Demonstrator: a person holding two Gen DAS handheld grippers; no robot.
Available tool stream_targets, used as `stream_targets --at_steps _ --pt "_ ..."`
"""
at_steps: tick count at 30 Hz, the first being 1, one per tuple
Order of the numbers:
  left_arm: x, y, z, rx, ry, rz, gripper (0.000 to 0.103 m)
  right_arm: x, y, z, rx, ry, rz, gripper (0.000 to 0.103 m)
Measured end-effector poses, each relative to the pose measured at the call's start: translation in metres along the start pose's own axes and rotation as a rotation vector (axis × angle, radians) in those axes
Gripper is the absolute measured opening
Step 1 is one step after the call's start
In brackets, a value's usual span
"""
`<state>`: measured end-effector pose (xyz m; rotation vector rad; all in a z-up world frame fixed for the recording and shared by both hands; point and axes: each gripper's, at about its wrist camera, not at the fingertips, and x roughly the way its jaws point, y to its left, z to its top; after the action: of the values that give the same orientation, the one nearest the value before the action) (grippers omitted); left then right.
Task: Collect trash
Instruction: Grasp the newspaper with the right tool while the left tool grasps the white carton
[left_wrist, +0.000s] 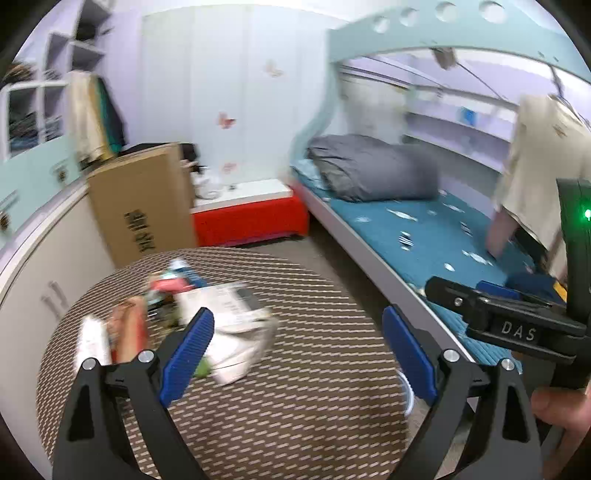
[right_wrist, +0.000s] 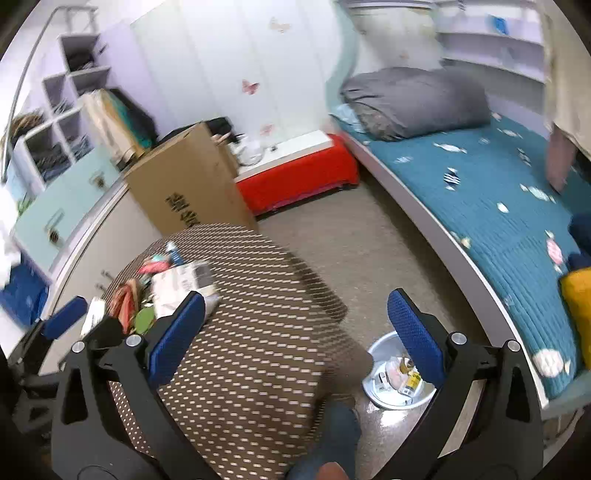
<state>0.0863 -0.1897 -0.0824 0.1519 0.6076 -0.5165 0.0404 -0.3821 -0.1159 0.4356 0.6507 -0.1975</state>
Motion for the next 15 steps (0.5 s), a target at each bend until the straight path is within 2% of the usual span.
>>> stream_targets --at_steps 2,9,15 --pt "-0.008 0.023 -0.004 -0.035 -0.004 0.028 0.091 0.008 0.017 -0.002 -0.027 0.017 0.02 0.097" --pt "-0.028 0.103 -0.027 -0.175 0.007 0.193 0.091 0.044 0.062 -0.016 -0.107 0.091 0.047 0.097" --pt "-0.02 0.155 -0.046 -0.275 0.057 0.279 0.091 0.086 0.09 -0.03 -0.171 0.167 0.063 0.097"
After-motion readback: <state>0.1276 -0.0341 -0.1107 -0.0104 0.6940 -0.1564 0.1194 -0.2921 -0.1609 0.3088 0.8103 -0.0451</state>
